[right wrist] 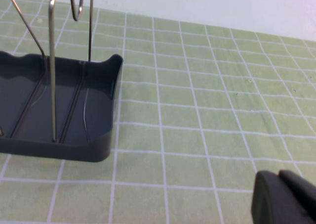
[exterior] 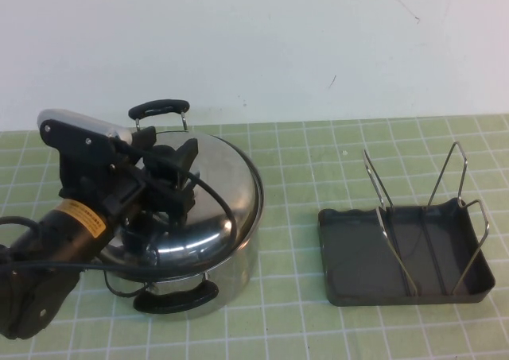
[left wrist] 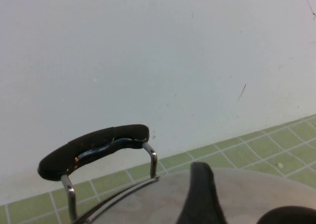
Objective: Put pot lid on rack
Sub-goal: Open the pot
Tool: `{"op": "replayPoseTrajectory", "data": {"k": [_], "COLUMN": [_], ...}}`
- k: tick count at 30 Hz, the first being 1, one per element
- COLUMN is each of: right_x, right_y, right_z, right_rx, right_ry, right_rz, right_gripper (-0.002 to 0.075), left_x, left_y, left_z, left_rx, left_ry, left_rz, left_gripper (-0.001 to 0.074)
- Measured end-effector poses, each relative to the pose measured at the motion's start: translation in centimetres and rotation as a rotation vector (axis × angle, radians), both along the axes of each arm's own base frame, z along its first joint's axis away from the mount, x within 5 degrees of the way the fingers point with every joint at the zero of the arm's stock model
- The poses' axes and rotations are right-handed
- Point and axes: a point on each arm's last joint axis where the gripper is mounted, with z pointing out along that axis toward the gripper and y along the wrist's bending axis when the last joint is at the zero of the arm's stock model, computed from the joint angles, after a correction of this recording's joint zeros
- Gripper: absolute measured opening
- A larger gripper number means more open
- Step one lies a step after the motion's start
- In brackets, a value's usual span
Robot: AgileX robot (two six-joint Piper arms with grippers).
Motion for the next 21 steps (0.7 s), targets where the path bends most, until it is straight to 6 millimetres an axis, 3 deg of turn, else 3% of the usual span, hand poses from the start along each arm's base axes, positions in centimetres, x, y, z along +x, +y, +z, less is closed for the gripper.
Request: {"op": "replayPoseTrajectory", "data": {"k": [4, 7, 11, 15, 21], "right_x": [0.0, 0.0, 0.2, 0.4, 0.5], "right_y": [0.0, 0.1, 0.7, 0.8, 0.5], "right_z": [0.0, 0.0, 0.2, 1.4, 3.1], "right_rx": [-0.001, 0.030, 0.395, 0.570, 0.472], "right_ry": [0.000, -0.006, -0.047, -0.179, -0.377], "right_rz": [0.000, -0.004, -0.044, -0.049, -0.010], "right_gripper": [-0.0001, -0.0001, -0.0001, -0.0001, -0.0001], "left_x": [0.3, 0.3, 0.0, -1.3, -4.5], "left_y": [-0.2, -0.3, -0.4, -0.3, 0.6], "left_z": [-0.6, -0.6, 0.0, 3.2, 8.7], "left_rx": [-0.020, -0.029, -0.040, -0.098, -0.341], "left_ry": [0.026, 0.027, 0.005, -0.092, -0.175], "left_rz": [-0.012, -0.021, -0.038, -0.061, -0.101], "left_gripper": [0.0318, 0.0309, 0.0309, 0.0309, 0.0309]}}
